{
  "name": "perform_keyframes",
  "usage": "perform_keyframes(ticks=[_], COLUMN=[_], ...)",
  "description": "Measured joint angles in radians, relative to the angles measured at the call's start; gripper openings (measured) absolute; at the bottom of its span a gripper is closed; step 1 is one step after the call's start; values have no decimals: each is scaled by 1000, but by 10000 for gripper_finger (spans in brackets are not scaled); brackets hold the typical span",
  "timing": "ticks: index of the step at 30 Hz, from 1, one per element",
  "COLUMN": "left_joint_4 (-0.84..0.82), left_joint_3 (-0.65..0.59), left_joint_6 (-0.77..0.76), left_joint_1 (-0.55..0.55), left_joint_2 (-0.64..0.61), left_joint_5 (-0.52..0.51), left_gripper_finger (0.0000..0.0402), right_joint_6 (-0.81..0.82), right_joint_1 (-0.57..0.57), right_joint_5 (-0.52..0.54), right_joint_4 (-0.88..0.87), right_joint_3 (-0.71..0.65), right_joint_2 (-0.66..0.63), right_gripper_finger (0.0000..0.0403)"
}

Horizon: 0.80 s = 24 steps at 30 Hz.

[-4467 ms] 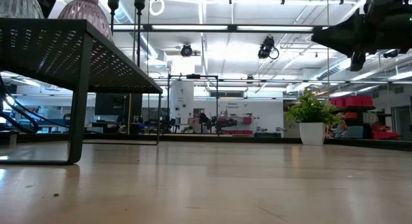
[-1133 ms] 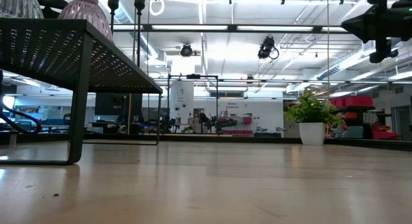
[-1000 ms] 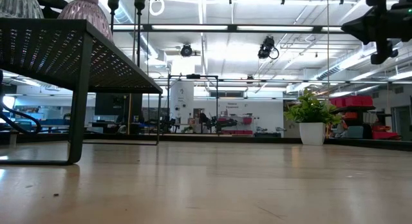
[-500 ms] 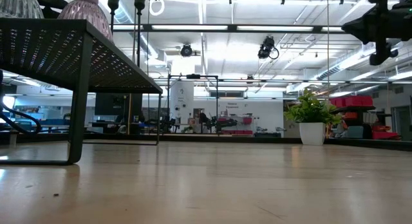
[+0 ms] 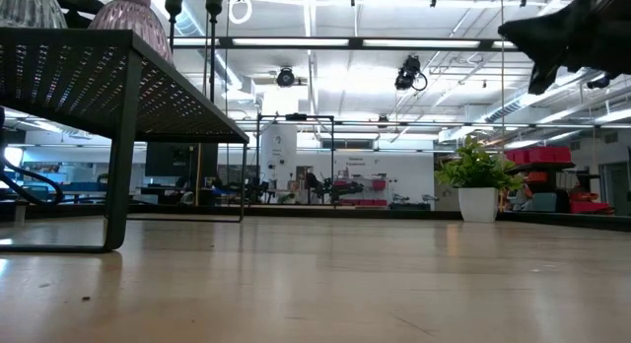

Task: Pick & Place candle stick holders
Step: Return to Home Position

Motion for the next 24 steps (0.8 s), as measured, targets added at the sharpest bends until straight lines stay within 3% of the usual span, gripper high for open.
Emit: perform_keyframes(ticks=[3,8,17,24], left_joint_4=[0,0,0,0], left_joint_3=[0,0,0,0], left_joint_6=[0,0,0,0], left_joint_1=[0,0,0,0], left_joint_2=[0,0,0,0], left_joint_5=[0,0,0,0], left_gripper_finger=[172,172,172,172], right_joint_6=[-3,-44,-42,6], right_joint_1=[0,0,0,0], right_joint_5=[11,-77,-70,-61], right_joint_4=[-5,-17,-195,-205], right_joint_3=[0,0,0,0], right_joint_2=[0,0,0,0], right_gripper_finger=[13,13,13,13])
